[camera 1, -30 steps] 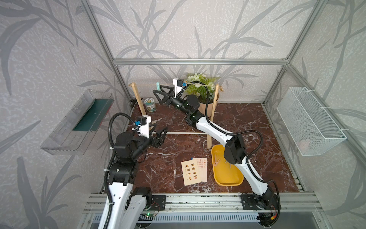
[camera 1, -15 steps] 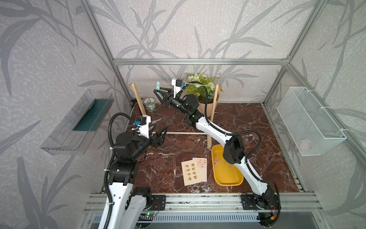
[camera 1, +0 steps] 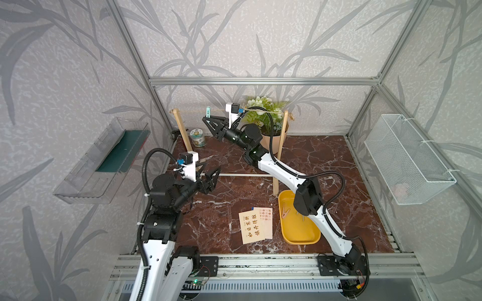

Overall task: Remove the postcards from the strings
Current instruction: Remove the clamp from the clothesline, then place the clamp in the storage box.

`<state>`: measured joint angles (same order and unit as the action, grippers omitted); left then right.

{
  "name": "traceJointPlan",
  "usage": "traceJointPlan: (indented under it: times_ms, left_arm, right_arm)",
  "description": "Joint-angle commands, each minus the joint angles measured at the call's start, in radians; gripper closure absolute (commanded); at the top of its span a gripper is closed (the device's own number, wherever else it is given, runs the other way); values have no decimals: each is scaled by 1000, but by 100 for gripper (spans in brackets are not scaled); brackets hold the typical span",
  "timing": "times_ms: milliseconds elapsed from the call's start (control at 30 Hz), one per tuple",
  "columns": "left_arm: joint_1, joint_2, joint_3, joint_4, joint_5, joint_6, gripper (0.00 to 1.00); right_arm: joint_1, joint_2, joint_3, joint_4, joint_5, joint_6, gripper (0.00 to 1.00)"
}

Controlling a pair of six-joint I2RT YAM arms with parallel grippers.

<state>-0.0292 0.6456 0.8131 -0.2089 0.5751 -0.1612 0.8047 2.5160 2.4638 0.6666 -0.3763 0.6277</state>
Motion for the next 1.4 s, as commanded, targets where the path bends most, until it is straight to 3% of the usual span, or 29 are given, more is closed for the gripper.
traceJointPlan:
  times_ms: [0,100,267,567,967,1100,1167,1267,1367]
  left_arm:
    - [5,-6,-8,16,14,-2,27]
    - [7,-5,-9,19,14,0,28]
    - [7,-7,-8,20,17,-1,27]
    - [13,-7,-7,25,31,-4,28]
    - [26,-4,-11,39,52,-16,28]
    - [28,-15,-17,35,45,-21,28]
    - [26,-17,-28,42,25,-36,26]
    - [16,-1,-40,55,-1,-69,14]
    - [-43,42,-57,89,-3,-94,9]
  right_arm:
    - [-6,20,38,11,-12,-4,88]
    - [-6,16,38,-12,-15,-15,100]
    - [-7,-4,-16,-13,-43,-29,100]
    - [-6,-111,-305,117,-36,-111,100]
    - [4,-346,-613,124,-107,-352,100]
    - [50,-545,-853,-6,-113,-524,100]
    - [80,-671,-1007,-75,-40,-599,100]
    - [90,-892,-1248,-182,67,-595,100]
    - [88,-1094,-1424,-429,262,-578,100]
